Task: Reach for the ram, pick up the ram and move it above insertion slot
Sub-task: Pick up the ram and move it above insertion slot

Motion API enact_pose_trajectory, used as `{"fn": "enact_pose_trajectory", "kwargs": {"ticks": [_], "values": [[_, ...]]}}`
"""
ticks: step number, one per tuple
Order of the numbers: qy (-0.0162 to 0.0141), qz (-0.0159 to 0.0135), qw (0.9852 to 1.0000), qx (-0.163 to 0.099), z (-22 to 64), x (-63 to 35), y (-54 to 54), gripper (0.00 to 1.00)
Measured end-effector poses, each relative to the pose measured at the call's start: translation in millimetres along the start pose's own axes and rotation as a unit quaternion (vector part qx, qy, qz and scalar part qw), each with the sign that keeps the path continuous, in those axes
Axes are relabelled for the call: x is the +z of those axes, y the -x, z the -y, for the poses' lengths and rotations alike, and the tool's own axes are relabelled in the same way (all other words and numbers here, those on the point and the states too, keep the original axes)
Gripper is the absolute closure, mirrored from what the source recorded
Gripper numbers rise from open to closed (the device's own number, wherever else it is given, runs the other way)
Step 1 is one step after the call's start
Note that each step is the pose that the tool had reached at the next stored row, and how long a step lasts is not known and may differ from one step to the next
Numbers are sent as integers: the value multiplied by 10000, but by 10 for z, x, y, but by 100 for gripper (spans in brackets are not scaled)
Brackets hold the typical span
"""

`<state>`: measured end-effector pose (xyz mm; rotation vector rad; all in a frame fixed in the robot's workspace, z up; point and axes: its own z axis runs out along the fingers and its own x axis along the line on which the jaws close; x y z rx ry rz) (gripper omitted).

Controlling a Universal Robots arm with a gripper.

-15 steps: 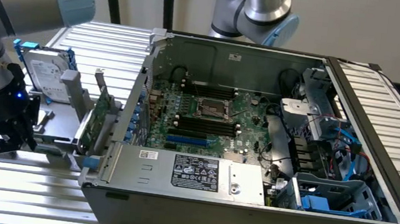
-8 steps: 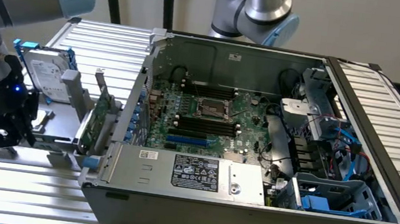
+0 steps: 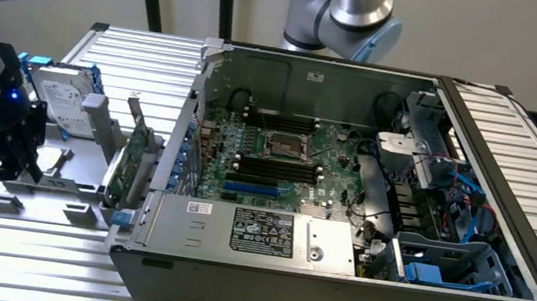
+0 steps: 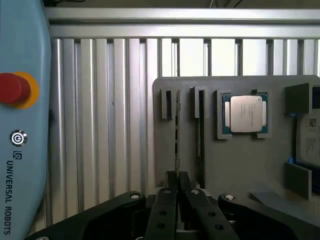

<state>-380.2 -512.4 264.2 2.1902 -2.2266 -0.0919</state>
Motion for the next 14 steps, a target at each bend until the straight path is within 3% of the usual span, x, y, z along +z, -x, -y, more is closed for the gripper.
{"fn": "enact_pose_trajectory", "kwargs": {"ticks": [6,14], "values": [[13,10,10000,-25,92,-276,10,87],[30,40,10000,-85,302,-651,24,87]]}}
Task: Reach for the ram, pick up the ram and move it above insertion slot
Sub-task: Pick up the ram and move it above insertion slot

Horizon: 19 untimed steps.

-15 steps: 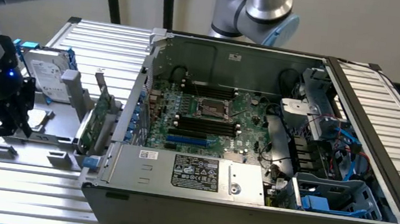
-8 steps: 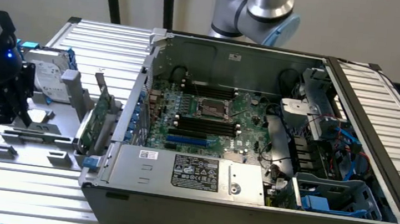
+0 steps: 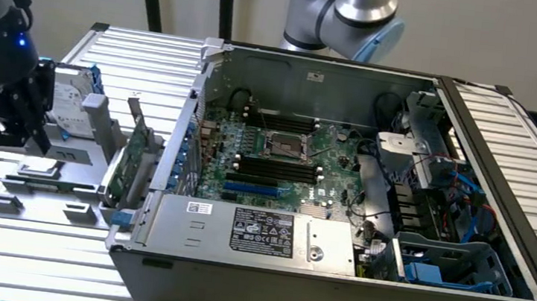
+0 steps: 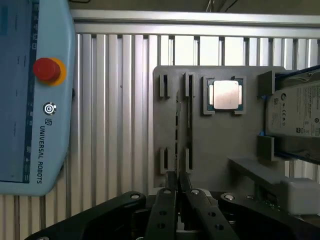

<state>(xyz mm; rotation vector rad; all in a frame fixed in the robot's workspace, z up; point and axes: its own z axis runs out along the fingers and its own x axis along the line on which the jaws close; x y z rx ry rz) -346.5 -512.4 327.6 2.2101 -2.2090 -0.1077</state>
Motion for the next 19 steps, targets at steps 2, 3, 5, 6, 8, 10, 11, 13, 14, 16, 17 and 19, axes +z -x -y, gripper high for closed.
{"fn": "enact_pose_trajectory", "kwargs": {"ticks": [2,3,5,6,8,10,11,13,14,16,17,19], "values": [[5,13,10000,-17,62,-98,4,87],[7,20,10000,-26,92,-144,6,87],[11,34,10000,-43,152,-238,9,87],[13,42,10000,-52,183,-285,11,87],[18,56,10000,-70,244,-379,14,87],[23,71,9999,-88,307,-476,18,87],[25,79,9999,-96,339,-522,20,87],[30,97,9999,-113,408,-615,23,87],[32,107,9999,-121,444,-659,24,87],[37,128,9998,-134,519,-741,28,87],[39,139,9998,-139,561,-770,29,87],[43,152,9998,-148,648,-812,30,87]]}}
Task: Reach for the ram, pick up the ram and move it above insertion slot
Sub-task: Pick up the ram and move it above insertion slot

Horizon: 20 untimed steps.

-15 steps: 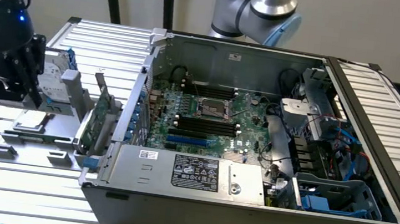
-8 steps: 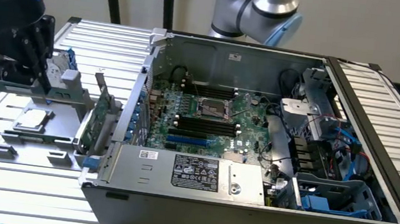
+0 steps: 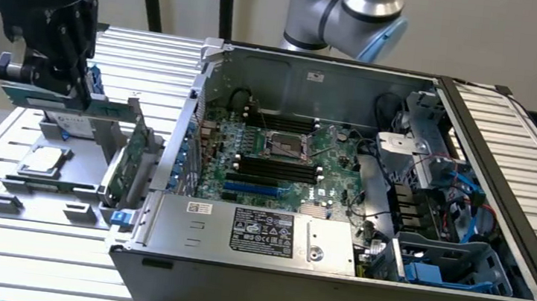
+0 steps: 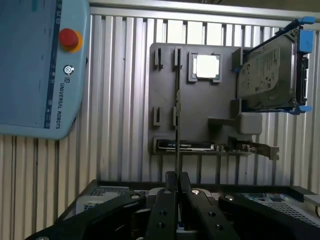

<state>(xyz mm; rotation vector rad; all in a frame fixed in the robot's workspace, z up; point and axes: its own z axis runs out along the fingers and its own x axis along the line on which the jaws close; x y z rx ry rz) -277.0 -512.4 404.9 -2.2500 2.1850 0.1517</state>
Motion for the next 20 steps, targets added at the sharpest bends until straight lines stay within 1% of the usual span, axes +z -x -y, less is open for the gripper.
{"fn": "enact_pose_trajectory", "kwargs": {"ticks": [4,8,16,20], "values": [[7,22,10000,-13,180,-61,-2,87],[12,38,10000,-25,360,-99,-4,87],[17,62,10000,-52,722,-133,-13,87],[18,77,9999,-66,883,-144,-18,87]]}}
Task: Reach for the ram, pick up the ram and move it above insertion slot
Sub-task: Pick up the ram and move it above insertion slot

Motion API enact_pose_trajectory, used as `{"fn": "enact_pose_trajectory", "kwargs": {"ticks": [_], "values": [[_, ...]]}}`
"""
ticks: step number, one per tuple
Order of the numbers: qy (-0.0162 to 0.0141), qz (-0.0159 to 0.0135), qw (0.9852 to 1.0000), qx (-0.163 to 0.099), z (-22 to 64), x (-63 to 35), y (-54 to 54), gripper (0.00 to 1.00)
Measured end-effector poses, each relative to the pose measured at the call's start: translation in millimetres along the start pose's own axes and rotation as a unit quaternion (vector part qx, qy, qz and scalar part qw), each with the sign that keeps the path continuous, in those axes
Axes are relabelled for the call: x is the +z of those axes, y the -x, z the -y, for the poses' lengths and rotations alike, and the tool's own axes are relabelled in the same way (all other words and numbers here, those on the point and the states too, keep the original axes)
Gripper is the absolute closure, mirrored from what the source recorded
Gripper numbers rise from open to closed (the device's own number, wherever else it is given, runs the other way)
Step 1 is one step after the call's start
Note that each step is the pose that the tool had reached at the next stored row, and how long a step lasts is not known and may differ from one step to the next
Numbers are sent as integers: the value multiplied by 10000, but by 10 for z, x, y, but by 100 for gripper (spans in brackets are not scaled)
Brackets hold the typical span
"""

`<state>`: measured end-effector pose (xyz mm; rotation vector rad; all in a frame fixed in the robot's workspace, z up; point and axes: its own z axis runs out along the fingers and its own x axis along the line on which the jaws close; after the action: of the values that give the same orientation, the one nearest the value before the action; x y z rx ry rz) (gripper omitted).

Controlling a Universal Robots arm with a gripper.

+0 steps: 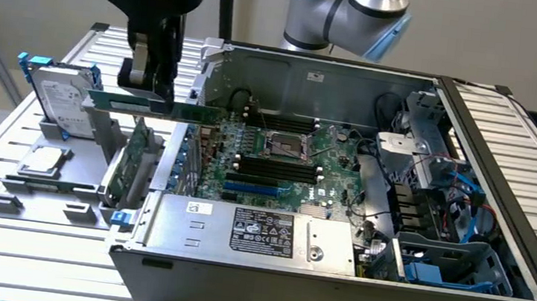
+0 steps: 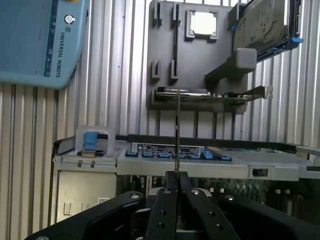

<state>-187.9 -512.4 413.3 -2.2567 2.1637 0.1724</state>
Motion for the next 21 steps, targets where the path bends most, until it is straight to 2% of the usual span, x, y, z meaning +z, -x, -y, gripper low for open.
{"fn": "enact_pose_trajectory", "kwargs": {"ticks": [6,15,21], "values": [[3,0,10000,-30,201,-15,-8,87],[7,-3,10000,-75,453,-30,-6,87],[7,-3,10000,-76,617,-27,98,87]]}}
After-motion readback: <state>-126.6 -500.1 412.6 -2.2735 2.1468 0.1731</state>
